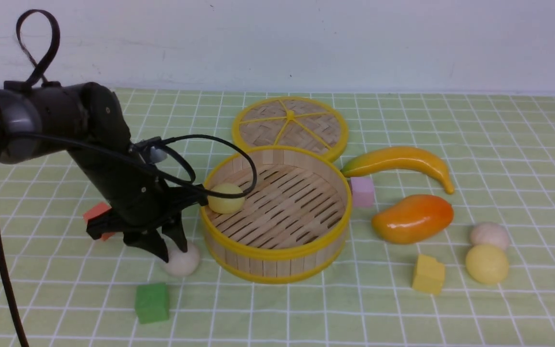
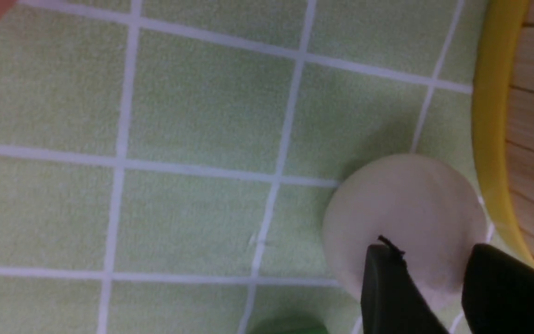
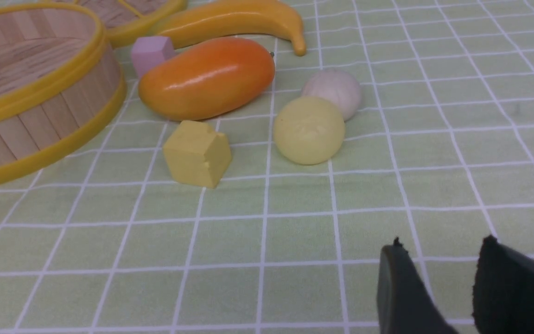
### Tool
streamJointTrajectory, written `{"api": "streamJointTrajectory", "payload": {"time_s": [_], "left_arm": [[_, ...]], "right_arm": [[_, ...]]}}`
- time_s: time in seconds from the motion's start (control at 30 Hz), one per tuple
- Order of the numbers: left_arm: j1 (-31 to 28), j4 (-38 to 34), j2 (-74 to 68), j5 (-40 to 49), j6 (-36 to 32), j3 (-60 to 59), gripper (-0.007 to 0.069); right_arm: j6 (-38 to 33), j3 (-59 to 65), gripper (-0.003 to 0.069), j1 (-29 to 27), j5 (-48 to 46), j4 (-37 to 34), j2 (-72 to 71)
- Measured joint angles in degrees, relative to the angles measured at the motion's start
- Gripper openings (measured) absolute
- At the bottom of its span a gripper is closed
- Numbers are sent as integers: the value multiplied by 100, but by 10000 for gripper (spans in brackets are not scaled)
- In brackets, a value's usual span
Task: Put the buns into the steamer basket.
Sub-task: Use the left arm to grab a steamed stuffed bun
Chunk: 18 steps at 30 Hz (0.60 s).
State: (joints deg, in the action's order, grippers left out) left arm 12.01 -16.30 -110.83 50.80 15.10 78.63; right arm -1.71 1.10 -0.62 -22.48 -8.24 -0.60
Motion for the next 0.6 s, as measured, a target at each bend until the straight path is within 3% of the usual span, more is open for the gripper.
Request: {"api": "streamJointTrajectory", "payload": {"time_s": [0.33,0.43,0.6], "left_arm": [[0,-38,-142,-19,-1,6,221],[0,-38,-142,-8,-23,6,168],[0,-38,-142,35,-135,13,11]], "right_arm": [[0,0,239,0,0,0,0],[0,0,239,0,0,0,0],[0,0,239,0,0,0,0]]}}
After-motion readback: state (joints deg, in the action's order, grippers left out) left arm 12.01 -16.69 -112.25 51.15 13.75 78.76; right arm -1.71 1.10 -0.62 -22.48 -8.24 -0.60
